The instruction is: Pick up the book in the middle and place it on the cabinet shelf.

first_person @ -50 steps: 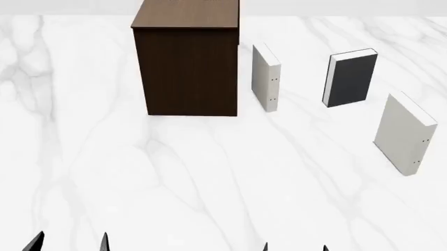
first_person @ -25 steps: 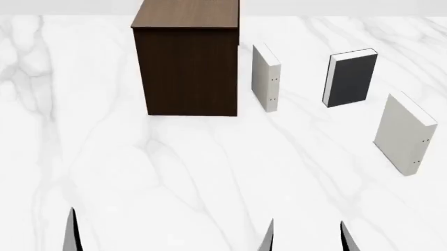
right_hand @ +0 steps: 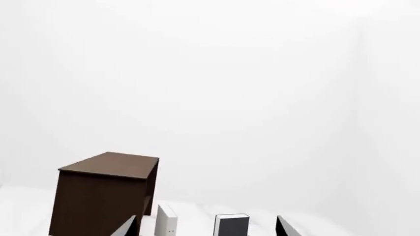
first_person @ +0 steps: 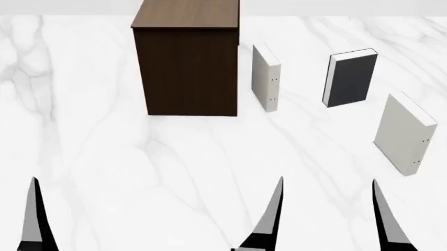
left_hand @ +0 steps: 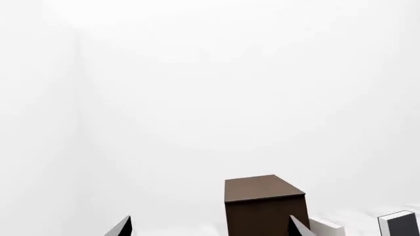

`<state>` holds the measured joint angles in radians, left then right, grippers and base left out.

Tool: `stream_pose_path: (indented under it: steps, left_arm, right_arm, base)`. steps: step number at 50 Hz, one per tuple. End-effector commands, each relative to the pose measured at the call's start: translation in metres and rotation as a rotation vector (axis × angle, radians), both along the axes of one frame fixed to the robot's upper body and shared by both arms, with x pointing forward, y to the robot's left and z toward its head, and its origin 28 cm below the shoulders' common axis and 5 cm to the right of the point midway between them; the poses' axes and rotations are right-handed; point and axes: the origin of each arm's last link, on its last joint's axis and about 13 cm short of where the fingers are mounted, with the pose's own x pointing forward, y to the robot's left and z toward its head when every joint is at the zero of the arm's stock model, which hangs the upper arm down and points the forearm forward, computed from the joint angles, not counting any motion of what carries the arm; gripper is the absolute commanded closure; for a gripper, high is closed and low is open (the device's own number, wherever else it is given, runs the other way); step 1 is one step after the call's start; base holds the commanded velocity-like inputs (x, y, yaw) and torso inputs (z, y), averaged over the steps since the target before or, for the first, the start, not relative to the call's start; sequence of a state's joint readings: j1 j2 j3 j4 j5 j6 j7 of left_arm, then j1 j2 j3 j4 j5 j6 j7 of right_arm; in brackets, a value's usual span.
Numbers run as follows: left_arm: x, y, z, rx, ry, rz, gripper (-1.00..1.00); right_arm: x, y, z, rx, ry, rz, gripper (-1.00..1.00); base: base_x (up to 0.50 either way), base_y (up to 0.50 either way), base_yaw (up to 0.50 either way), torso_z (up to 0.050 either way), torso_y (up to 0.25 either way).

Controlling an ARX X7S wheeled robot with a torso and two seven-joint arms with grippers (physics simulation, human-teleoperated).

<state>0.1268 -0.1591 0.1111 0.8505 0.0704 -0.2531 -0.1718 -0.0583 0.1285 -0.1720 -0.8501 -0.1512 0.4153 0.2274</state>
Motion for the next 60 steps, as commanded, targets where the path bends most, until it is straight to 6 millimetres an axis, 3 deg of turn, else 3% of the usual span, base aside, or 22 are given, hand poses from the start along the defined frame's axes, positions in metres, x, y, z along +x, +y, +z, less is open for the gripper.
stream_pose_path:
  steps: [1,60]
  left_arm:
    - [-0.0069,-0.0023,0.0104,0.009,-0.035,-0.003,-1.0]
    - [-0.0063,-0.0037,0.0085,0.011,-0.036,-0.007,-1.0]
  right_arm:
    - [-0.0052,0.0011,0.0103,-0.026,-0.024,-0.027,-1.0]
    - [-0.0047,0.0014,0.0098,-0.095,-0.025,-0.059,-1.0]
  base:
    - [0.0,0.0,0.0,0.0,0.0]
    - [0.48,0.0,0.0,0.0,0.001]
